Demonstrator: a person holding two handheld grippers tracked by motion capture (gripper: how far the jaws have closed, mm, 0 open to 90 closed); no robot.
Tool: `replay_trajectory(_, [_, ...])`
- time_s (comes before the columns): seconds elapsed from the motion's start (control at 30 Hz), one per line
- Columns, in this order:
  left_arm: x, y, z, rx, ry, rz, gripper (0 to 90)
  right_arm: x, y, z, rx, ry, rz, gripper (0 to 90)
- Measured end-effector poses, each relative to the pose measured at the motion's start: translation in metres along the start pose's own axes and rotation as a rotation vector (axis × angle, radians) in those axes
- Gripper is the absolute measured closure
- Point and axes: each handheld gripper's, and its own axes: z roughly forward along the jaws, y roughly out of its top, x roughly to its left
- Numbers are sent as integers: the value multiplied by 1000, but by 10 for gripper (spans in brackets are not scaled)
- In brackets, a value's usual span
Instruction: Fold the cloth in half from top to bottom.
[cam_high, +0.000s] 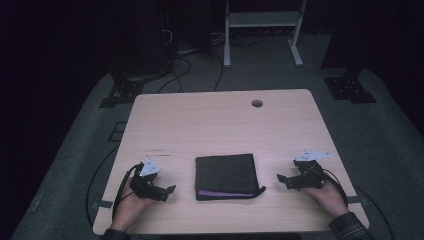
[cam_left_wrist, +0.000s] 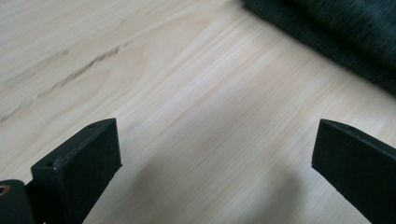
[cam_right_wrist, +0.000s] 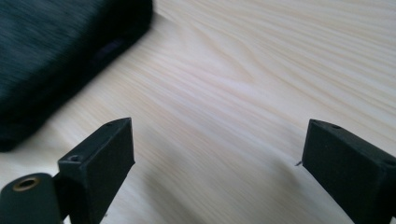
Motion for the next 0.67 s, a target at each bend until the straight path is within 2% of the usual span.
replay_trajectory(0.1, [4,-8,1,22,24,13,3,-3,-6,0,25,-39,-3,83])
replay_trajectory(0.13, [5,-10,2,16,15,6,0,-3,-8,1,36,-53,-4,72])
replay_trajectory(0.27, [11,-17,1,-11,-12,-32,0,-8,-14,0,20,-50,-1,19])
replay_trajectory(0.67, [11,-18,0,-13,-16,-31,0,-8,-15,-1,20,-52,0,19])
